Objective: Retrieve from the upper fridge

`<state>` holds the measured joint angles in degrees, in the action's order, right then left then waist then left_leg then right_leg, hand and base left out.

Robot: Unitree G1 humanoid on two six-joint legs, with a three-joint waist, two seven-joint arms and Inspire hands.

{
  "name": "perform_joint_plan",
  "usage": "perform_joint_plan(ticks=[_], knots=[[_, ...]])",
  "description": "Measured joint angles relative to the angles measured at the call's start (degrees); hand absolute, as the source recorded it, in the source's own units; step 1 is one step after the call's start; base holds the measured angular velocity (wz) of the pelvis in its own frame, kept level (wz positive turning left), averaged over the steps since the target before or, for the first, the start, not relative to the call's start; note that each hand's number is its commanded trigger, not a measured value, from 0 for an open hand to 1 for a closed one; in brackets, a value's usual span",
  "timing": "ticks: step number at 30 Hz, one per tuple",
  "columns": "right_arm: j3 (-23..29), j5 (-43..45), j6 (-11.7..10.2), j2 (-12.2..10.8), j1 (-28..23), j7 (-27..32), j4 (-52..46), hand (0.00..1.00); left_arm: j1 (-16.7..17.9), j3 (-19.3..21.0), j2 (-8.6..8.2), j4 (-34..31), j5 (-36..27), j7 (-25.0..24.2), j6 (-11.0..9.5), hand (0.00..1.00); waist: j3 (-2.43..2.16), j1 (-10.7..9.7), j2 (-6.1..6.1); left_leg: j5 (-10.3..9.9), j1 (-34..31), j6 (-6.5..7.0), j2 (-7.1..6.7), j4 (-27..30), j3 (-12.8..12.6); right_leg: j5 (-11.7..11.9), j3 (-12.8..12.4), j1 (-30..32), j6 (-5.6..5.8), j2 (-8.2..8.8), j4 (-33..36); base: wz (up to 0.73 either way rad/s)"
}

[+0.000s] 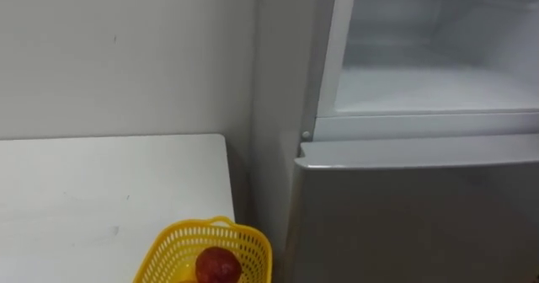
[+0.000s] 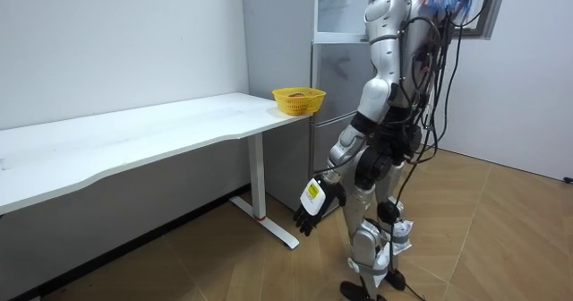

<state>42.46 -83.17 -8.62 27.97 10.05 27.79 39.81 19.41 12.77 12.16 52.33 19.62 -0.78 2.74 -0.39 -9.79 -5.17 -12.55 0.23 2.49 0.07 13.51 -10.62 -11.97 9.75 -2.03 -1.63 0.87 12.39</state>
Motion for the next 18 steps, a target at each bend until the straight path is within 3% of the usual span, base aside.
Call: perform_joint_plan(ticks=[4,8,18], knots=[[1.89,-0.09,1.33,1.57,0.4,2.39,0.59,0.0,0.13,1.1,0.1,-0.04,0.05,-0.13,1.05,0.0,-0.1,-0.93,-0.1,0.0,0.13,-0.01,0.06,0.11,0.15,-0.01,0.66,0.08,-0.02,0.09,-0.74,0.06],[4.39,-0.81,2.15,5.22,1.62,5.0,4.78,0.0,0.18,3.48,0.16,-0.22,0.06,-0.14,2.11,0.0,-0.14,-0.93,-0.32,0.0,-0.03,-0.02,0.07,0.12,0.17,-0.02,0.83,0.19,-0.03,0.08,-0.86,0.0],[6.78,-2.16,2.26,9.74,3.49,8.64,7.38,0.0,0.44,4.7,0.49,-0.58,0.07,-0.06,2.27,0.0,-0.24,-1.12,-1.17,0.0,-0.77,-0.02,0.01,0.28,0.19,0.0,1.46,0.1,-0.02,-0.15,-0.82,0.0]])
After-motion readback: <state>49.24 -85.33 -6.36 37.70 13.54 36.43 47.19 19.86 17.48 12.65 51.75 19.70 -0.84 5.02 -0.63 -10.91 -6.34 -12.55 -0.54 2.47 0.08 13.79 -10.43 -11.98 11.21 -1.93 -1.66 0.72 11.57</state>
